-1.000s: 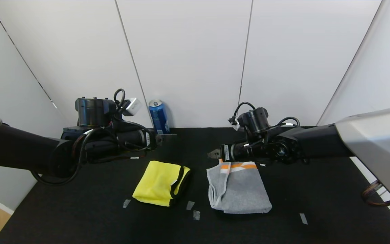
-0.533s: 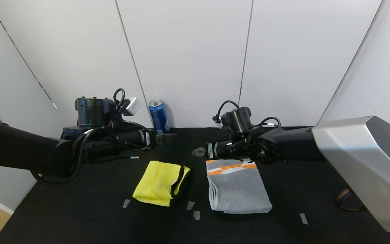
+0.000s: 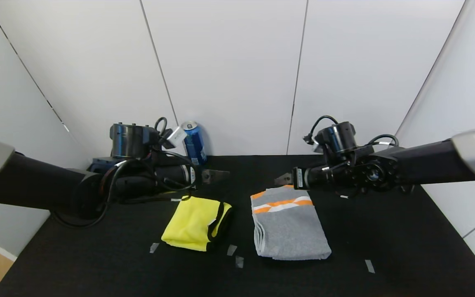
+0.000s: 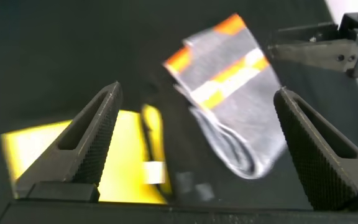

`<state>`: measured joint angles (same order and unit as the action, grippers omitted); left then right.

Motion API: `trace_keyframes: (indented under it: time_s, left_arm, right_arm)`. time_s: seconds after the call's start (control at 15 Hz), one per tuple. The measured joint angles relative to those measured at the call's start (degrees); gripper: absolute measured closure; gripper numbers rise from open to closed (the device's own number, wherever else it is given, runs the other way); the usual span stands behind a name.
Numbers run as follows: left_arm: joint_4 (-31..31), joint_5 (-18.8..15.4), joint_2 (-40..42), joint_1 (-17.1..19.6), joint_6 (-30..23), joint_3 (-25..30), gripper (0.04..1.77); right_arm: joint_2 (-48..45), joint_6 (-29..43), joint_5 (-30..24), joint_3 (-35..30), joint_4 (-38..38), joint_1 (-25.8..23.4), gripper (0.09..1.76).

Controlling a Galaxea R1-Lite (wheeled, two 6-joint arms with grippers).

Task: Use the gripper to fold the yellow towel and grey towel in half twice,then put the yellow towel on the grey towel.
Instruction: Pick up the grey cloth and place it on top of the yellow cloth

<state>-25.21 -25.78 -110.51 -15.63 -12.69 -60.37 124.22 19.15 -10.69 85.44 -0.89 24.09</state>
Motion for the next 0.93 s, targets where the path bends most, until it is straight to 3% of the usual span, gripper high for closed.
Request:
trace_keyframes:
  time_s: [0.27,0.4,0.53,0.93]
  left_arm:
    - [2.41,-0.07,-4.29,-6.97,-7.51,-0.32,0.09]
    - [4.28,-1.89,-6.11,-8.95,-12.19,-0.74,0.09]
    - [6.28,-3.94,-7.35,-10.03,-16.37,-1.45,0.09]
    - [10.76,-4.22,-11.46,-12.51,-22.46,-4.01,0.09]
  right_arm:
    - [-7.98,-2.05,-3.69,-13.36,-0.55,-5.13,0.15]
    - [-10.54,-2.38,-5.23,-17.66,-0.69,-6.38,0.15]
    - [-11.74,-2.38,-5.36,-20.2,-0.83,-6.62,0.15]
    - [-10.85,-2.05,-5.73,-23.89,-7.69,-4.47,0.14]
